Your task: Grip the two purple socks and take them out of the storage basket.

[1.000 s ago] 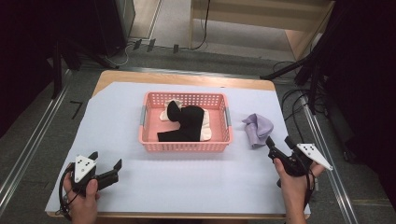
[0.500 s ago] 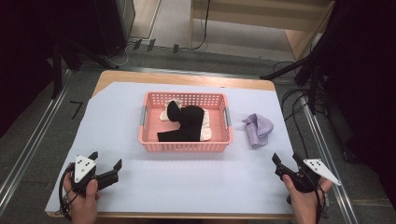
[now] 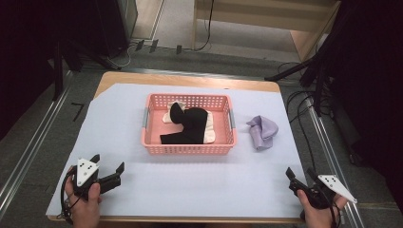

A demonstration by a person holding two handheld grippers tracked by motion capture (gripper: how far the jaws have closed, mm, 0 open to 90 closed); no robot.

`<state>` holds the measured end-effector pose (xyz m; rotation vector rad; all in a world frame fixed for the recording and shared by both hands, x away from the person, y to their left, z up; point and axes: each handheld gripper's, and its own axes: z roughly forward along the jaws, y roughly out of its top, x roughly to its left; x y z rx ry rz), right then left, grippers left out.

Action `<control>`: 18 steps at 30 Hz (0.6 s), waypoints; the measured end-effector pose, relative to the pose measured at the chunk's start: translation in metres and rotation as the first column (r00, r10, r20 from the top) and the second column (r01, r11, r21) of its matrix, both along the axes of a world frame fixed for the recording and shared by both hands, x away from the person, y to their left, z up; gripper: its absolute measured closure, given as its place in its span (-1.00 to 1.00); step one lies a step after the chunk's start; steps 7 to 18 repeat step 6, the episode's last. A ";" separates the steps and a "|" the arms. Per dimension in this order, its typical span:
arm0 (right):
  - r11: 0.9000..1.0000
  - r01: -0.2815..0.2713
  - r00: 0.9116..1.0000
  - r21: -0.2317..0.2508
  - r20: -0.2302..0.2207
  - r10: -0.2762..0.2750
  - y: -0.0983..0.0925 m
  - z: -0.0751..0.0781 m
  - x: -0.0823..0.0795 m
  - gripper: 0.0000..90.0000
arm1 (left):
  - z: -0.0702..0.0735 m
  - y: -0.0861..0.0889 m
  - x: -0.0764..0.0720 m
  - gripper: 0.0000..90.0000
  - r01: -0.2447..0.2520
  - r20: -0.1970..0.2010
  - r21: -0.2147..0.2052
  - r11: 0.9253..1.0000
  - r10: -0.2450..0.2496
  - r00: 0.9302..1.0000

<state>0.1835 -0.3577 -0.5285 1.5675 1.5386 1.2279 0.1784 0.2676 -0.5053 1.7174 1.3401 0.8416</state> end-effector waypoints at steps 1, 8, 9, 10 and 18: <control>1.000 0.007 1.000 0.001 0.010 -0.007 -0.001 0.000 -0.001 -0.58 | 0.000 0.000 0.000 -0.69 -0.003 0.005 0.000 1.000 0.003 1.000; 1.000 -0.016 1.000 0.001 0.001 0.016 0.001 0.000 -0.001 -0.56 | 0.000 0.001 0.000 -0.70 -0.019 0.006 -0.018 1.000 0.019 1.000; 1.000 -0.016 1.000 0.001 0.001 0.016 0.001 0.000 -0.001 -0.56 | 0.000 0.001 0.000 -0.70 -0.019 0.006 -0.018 1.000 0.019 1.000; 1.000 -0.016 1.000 0.001 0.001 0.016 0.001 0.000 -0.001 -0.56 | 0.000 0.001 0.000 -0.70 -0.019 0.006 -0.018 1.000 0.019 1.000; 1.000 -0.016 1.000 0.001 0.001 0.016 0.001 0.000 -0.001 -0.56 | 0.000 0.001 0.000 -0.70 -0.019 0.006 -0.018 1.000 0.019 1.000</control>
